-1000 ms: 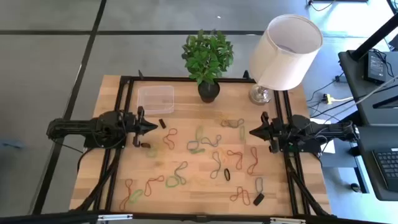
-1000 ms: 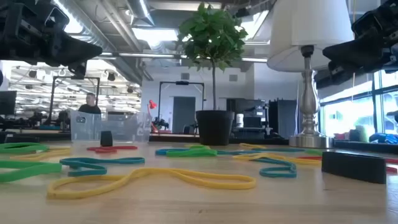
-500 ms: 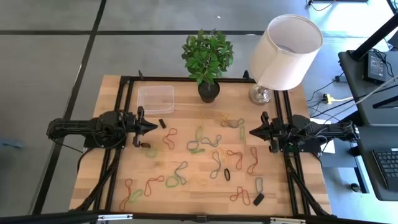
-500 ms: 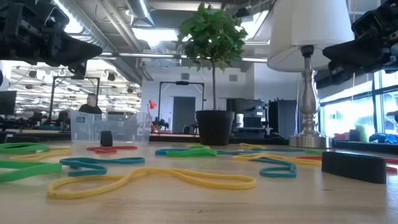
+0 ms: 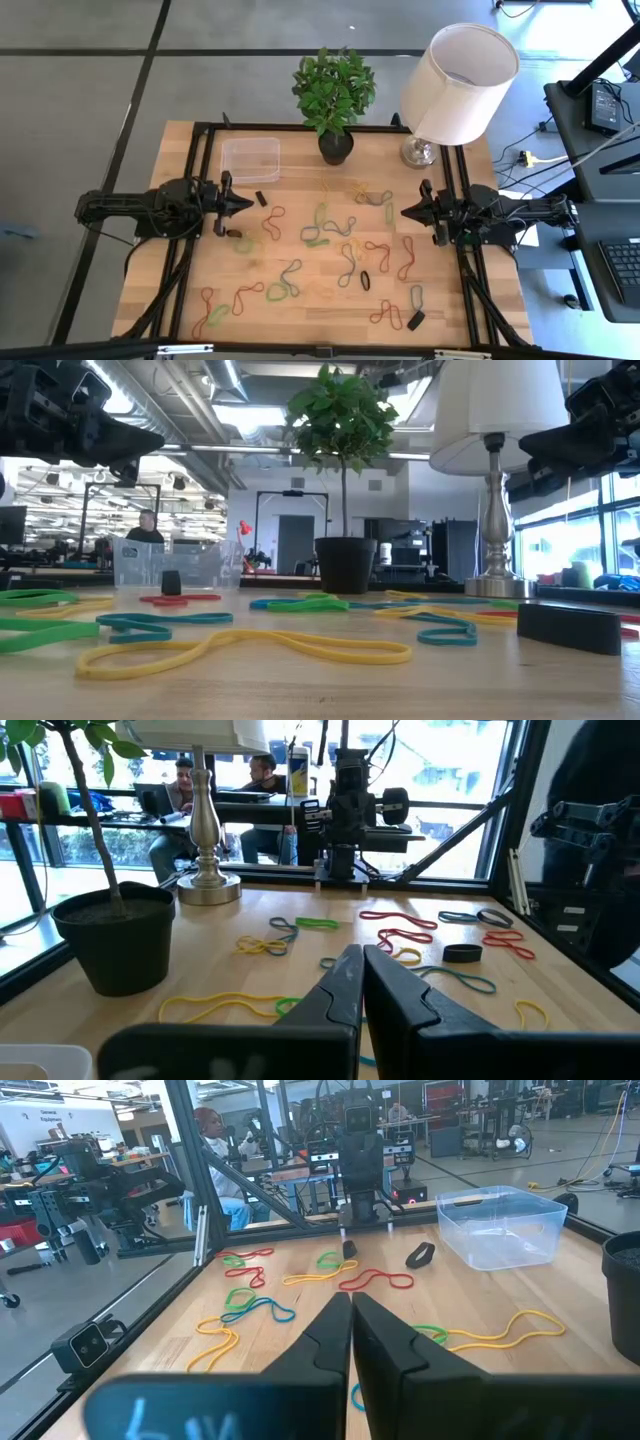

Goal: Pick and place rubber bands into bin

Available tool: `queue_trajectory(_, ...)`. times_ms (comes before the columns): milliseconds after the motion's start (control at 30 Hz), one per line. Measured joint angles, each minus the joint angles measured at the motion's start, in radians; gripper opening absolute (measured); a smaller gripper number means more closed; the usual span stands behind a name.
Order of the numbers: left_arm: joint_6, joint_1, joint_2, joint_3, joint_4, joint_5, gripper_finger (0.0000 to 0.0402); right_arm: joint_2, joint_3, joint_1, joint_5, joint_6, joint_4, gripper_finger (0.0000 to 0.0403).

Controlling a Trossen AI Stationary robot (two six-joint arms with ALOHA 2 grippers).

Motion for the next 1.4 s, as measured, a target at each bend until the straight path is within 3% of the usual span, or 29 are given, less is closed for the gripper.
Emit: queue_trajectory(1400, 0.000, 0.000, 0.000, 0.000, 0.000, 0.000, 0.0006, 0.000, 0.000, 0.000, 0.001, -0.053, 0.001, 0.0019)
